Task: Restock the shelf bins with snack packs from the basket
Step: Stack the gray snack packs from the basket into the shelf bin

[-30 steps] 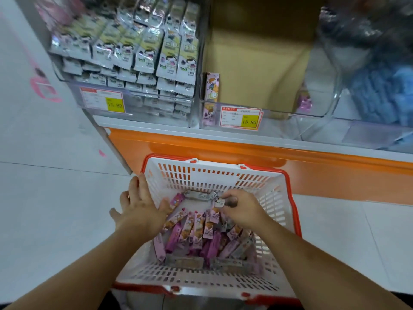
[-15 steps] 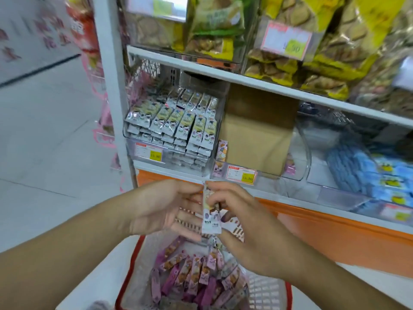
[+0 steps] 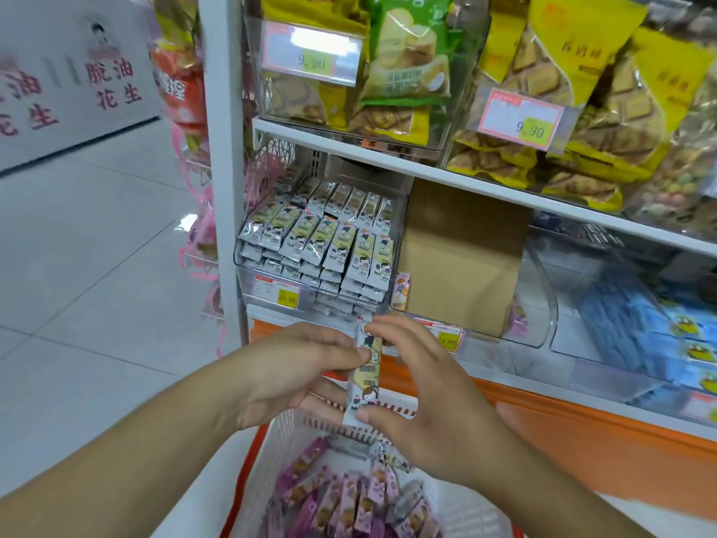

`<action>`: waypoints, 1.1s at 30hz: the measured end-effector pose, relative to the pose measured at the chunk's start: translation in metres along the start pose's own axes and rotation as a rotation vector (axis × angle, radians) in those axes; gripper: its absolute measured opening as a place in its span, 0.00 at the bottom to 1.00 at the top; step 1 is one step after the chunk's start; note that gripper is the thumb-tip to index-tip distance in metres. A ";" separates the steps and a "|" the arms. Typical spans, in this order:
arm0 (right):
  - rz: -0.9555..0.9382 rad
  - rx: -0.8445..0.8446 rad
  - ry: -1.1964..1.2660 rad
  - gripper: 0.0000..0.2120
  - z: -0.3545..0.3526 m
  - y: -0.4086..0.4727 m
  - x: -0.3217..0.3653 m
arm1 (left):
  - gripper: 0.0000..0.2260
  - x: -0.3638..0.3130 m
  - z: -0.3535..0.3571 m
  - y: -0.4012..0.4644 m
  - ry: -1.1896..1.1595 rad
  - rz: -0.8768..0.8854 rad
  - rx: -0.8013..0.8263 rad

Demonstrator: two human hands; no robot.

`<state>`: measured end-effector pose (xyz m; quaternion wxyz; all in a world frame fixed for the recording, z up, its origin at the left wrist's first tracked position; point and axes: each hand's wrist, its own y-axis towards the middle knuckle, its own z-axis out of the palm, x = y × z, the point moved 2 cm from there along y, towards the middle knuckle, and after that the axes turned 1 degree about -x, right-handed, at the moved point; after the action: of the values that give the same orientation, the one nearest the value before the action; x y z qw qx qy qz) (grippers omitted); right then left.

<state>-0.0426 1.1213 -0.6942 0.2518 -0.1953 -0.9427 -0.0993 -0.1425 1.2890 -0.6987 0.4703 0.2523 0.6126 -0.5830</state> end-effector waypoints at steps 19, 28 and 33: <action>0.027 -0.136 -0.063 0.29 -0.026 0.208 0.014 | 0.39 -0.018 -0.116 0.026 0.620 0.141 -0.782; 0.319 -0.033 -0.137 0.36 -0.025 0.314 -0.002 | 0.34 -0.011 -0.134 0.046 0.581 0.121 -0.737; 0.430 0.040 -0.046 0.39 -0.020 0.335 -0.009 | 0.32 -0.010 -0.133 0.050 0.556 0.140 -0.741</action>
<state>0.1139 1.4158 -0.6516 0.2495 -0.3892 -0.8865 -0.0199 -0.1330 1.4274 -0.7300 0.3851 0.2548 0.8636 -0.2023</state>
